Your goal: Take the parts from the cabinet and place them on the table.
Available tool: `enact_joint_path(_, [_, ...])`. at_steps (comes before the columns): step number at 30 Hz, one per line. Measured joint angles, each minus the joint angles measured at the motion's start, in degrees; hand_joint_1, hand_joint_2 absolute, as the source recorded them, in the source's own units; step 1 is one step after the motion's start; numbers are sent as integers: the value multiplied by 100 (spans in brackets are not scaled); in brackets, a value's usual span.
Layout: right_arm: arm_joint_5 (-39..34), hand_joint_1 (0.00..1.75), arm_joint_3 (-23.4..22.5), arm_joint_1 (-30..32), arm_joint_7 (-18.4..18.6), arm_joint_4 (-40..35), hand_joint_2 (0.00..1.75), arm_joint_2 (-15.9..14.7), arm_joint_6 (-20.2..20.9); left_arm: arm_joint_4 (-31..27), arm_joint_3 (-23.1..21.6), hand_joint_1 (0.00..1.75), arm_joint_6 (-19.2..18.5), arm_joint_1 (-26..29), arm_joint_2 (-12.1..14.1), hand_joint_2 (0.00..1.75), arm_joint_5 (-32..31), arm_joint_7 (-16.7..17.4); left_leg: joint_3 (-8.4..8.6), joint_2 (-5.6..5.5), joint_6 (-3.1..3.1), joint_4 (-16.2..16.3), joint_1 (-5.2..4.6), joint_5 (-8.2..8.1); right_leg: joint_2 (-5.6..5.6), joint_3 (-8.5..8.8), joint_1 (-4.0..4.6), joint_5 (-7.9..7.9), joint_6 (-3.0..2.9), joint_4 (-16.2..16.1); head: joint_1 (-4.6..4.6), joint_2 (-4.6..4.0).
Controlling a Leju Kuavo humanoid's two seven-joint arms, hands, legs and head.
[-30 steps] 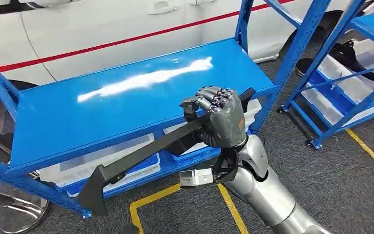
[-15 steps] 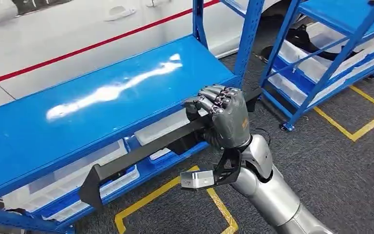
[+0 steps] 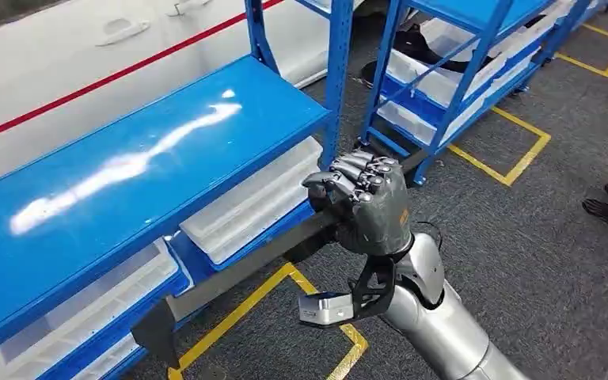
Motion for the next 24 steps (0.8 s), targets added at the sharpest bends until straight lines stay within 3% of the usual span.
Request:
enact_joint_path(1, [-9,175,0,36,-24,-20,175,0,-44,0,-20,0,-15,-3,24,175,-28,-7,-5,72,-41,65,3,-42,-206,235,3,15,8,-462,0,0])
enact_joint_path(2, [-15,175,0,82,-46,-28,175,2,-85,0,-24,0,-17,-10,81,175,-33,-18,-19,104,-85,89,-43,-75,-287,238,65,-4,-77,-423,2,0])
enact_joint_path(3, [-15,175,0,135,-76,-44,175,2,-120,0,-28,0,-30,-4,87,175,-39,-42,-14,141,-114,114,-42,-93,-179,231,57,12,-163,-426,-2,0])
enact_joint_path(6, [-15,175,-4,280,-162,-44,175,4,-144,0,-41,0,-33,-31,146,175,-55,-39,33,297,-207,108,-18,-99,-7,203,77,42,-287,-450,0,0])
enact_joint_path(7, [-22,175,-9,333,-201,-50,175,24,-144,0,-55,0,-33,-41,160,175,-79,-28,8,73,-263,187,16,-196,43,214,51,64,-324,-469,-4,0])
enact_joint_path(8, [-26,175,-15,360,-221,-52,175,37,-148,0,-66,0,-33,-40,184,175,-98,-26,-75,-162,-273,396,35,-381,90,202,48,77,-355,-470,-2,0])
enact_joint_path(9, [-28,175,-15,387,-236,-52,175,70,-148,0,-74,0,-37,-28,195,175,-103,-11,-235,-278,-279,766,36,-609,148,188,50,90,-378,-470,-4,0])
enact_joint_path(11, [-28,175,-15,466,-266,-50,175,109,-148,0,-96,0,-50,15,225,175,-120,2,-649,-366,-285,1668,35,-980,300,157,85,114,-413,-468,-2,0])
enact_joint_path(12, [-18,175,-15,519,-282,-48,175,116,-148,0,-111,0,-59,33,232,175,-138,2,-756,-376,-265,1871,33,-985,383,146,106,124,-425,-467,-4,0])
enact_joint_path(13, [-2,175,-18,563,-293,-44,175,122,-148,0,-118,0,-68,41,240,175,-144,2,-724,-383,-229,1789,29,-860,464,142,125,136,-432,-467,-2,0])
enact_joint_path(15, [13,175,-17,622,-317,-41,175,157,-148,0,-133,0,-100,30,249,175,-157,0,-345,-465,-111,979,-17,-370,629,141,154,162,-437,-468,-2,0])
enact_joint_path(16, [18,175,-18,632,-339,-41,175,177,-148,0,-146,0,-109,25,264,175,-164,-2,-83,-668,-25,438,-47,-128,705,137,153,180,-434,-470,-2,0])
enact_joint_path(17, [37,175,-18,655,-369,-41,175,214,-148,0,-157,0,-127,13,321,175,-179,-9,36,-1054,80,161,-33,-186,756,130,109,204,-412,-475,4,0])
enact_joint_path(20, [112,175,-26,759,-433,-17,175,289,-155,0,-181,0,-201,-6,345,175,-214,-20,92,-921,131,79,-108,-125,963,100,23,263,-283,-520,-15,0])
enact_joint_path(21, [131,175,-44,789,-461,-15,175,310,-155,0,-194,0,-221,-26,343,175,-219,-9,131,-832,156,-20,-113,-69,1052,101,49,315,-226,-589,-11,0])
enact_joint_path(22, [138,175,-59,813,-468,-13,175,323,-155,0,-214,0,-236,-43,338,175,-218,2,192,-715,121,-209,-9,48,884,105,86,304,-257,-550,-13,0])
enact_joint_path(23, [140,175,-81,812,-481,-13,175,328,-166,0,-225,0,-247,-55,343,175,-218,2,214,-646,100,-288,-24,84,512,41,128,168,-239,-459,6,0])
enact_joint_path(24, [146,175,-83,807,-481,-9,175,341,-166,0,-232,0,-251,-55,345,175,-218,9,210,-551,118,-311,-24,111,318,-111,102,-84,-214,-148,-2,0])
